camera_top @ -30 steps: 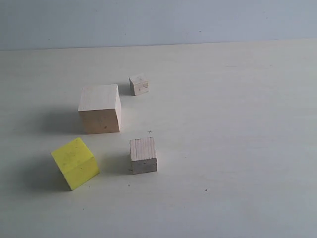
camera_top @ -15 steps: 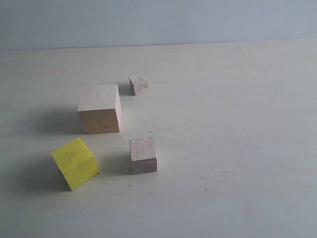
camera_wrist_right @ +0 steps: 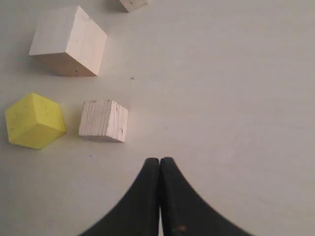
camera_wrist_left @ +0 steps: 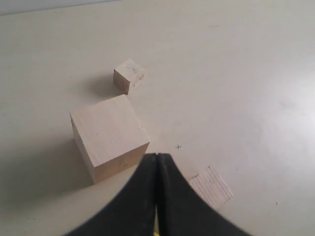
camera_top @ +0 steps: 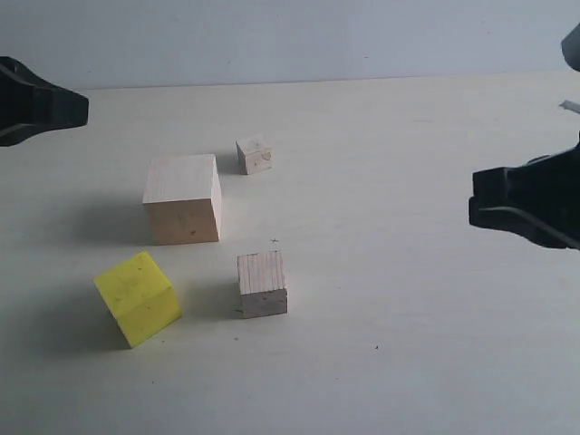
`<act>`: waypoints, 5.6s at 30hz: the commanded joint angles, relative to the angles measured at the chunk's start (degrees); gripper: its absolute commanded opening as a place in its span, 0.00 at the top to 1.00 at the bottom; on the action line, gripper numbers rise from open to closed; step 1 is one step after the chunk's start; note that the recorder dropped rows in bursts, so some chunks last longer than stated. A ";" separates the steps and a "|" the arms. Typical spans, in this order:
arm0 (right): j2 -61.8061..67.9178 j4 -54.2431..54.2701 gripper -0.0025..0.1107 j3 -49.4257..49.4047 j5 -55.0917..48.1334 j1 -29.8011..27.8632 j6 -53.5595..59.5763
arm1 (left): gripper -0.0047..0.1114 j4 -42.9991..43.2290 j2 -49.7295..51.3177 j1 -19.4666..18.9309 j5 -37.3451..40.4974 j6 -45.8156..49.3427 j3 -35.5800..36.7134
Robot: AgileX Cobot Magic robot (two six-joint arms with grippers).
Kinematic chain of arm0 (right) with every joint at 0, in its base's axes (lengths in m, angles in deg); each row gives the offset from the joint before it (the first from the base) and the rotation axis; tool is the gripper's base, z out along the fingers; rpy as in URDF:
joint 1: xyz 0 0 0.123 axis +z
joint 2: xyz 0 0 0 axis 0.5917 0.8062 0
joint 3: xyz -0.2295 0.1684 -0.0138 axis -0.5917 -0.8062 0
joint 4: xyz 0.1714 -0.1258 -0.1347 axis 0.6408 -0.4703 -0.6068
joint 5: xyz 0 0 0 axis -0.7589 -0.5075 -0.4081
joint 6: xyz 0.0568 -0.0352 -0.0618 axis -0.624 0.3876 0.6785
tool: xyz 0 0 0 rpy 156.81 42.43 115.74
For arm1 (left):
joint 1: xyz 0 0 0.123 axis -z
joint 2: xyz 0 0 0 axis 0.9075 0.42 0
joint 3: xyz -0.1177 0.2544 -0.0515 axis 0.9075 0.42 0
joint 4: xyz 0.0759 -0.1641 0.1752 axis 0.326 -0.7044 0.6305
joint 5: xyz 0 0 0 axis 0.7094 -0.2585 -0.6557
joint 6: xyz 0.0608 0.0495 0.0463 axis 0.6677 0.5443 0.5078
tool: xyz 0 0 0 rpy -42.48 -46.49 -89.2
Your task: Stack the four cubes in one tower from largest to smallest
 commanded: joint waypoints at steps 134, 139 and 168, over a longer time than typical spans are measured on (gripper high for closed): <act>0.11 2.04 0.98 0.21 -6.48 0.22 1.09 | 0.96 -21.41 36.40 9.09 15.66 6.01 -12.53; 0.11 2.04 0.98 0.21 -7.21 0.22 1.09 | 0.96 -21.01 38.78 10.26 13.42 5.89 -12.29; 0.11 1.69 0.98 0.21 -7.68 0.22 1.09 | 0.96 -23.78 45.25 10.26 3.78 9.29 -12.29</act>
